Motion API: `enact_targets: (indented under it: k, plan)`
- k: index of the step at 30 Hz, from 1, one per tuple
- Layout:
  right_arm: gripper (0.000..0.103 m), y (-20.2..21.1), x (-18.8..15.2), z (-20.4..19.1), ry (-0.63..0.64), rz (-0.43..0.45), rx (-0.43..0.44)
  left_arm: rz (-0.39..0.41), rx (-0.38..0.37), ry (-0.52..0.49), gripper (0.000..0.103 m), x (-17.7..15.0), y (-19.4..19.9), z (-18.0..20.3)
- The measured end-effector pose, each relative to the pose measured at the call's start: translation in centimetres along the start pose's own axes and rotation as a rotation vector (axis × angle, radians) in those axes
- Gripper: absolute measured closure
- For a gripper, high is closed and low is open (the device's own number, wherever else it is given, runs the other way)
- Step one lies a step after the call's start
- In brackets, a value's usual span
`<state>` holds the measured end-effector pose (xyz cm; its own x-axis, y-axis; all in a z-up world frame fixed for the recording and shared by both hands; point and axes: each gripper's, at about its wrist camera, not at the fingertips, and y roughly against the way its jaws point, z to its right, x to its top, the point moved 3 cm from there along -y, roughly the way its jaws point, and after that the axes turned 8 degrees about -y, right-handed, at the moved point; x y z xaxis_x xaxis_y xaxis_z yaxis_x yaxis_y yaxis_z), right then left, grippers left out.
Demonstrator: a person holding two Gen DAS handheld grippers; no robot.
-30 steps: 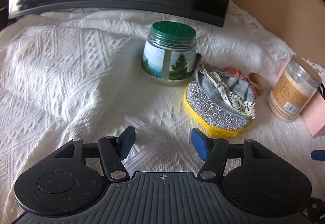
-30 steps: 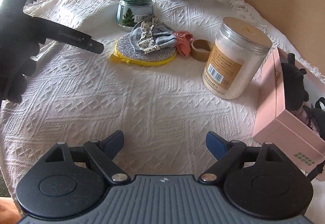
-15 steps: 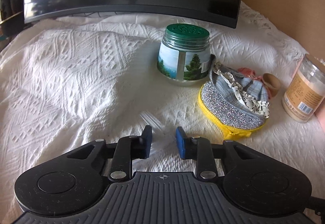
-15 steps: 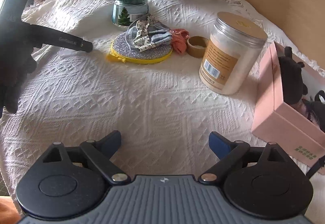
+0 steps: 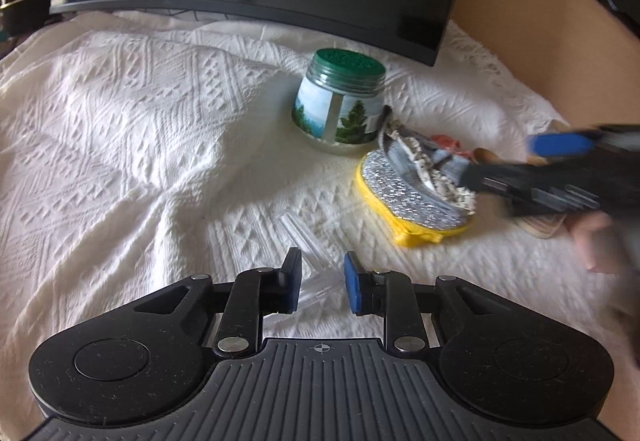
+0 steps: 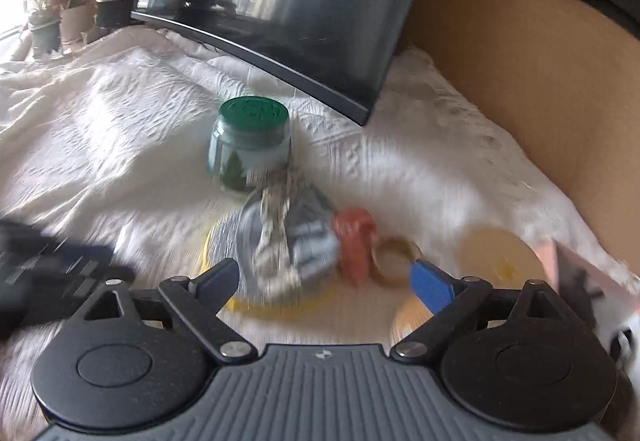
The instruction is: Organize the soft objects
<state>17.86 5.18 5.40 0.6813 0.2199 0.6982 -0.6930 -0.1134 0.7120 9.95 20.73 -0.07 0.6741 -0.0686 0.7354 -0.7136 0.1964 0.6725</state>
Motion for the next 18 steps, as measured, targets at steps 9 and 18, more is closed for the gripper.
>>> enact_targets:
  k: [9,18]
  plan:
    - [0.027,-5.3,0.3,-2.1,0.061,-0.035,-0.013,0.025,-0.016,0.058,0.084,0.1,2.3,-0.4]
    - [0.098,-4.1,0.0,-2.6,0.059,-0.032,0.056,0.033,-0.01,0.099,0.085,0.2,2.3,-1.1]
